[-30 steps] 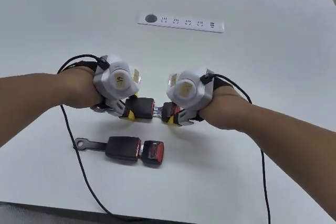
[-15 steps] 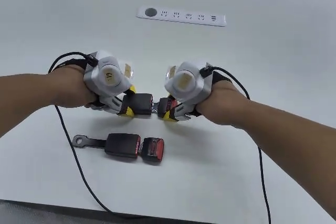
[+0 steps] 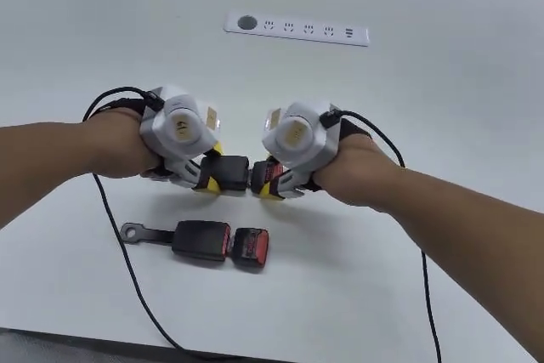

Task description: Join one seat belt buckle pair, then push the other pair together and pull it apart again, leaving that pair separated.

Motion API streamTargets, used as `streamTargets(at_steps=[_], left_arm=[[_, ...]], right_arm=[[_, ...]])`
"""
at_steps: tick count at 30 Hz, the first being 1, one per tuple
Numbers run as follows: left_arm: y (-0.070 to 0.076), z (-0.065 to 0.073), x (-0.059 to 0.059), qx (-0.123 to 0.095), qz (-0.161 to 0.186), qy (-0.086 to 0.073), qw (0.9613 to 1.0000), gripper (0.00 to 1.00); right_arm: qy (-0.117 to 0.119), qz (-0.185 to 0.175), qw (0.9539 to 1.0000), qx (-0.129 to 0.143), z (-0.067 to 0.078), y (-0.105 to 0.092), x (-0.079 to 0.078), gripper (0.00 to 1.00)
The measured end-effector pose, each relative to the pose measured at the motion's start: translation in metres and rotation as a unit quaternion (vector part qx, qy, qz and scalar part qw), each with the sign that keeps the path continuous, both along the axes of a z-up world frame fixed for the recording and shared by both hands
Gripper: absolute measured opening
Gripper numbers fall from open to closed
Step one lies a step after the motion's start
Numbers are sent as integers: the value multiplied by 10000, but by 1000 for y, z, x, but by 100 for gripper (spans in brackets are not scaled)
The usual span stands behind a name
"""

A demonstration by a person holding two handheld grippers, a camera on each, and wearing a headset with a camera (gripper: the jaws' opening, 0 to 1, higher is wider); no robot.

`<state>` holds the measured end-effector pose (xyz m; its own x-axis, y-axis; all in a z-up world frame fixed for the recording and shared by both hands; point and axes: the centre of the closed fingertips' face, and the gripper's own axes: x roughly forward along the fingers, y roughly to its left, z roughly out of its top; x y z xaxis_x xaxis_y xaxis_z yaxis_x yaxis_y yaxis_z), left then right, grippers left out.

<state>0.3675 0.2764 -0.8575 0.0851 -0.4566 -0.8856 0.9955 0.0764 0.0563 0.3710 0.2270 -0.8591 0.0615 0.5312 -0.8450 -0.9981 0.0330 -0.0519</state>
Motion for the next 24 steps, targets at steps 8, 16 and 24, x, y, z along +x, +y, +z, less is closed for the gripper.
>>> streamTargets(at_steps=[8,16,24], left_arm=[[0,0,0,13,-30,34,10000,32],[-1,0,0,104,-76,71,9999,32],[-1,1,-2,191,-177,-12,9997,32]], right_arm=[[2,-26,10000,42,1,0,-1,31],[-16,-25,10000,-24,2,-5,-2,31],[6,-46,10000,46,0,-21,-5,32]])
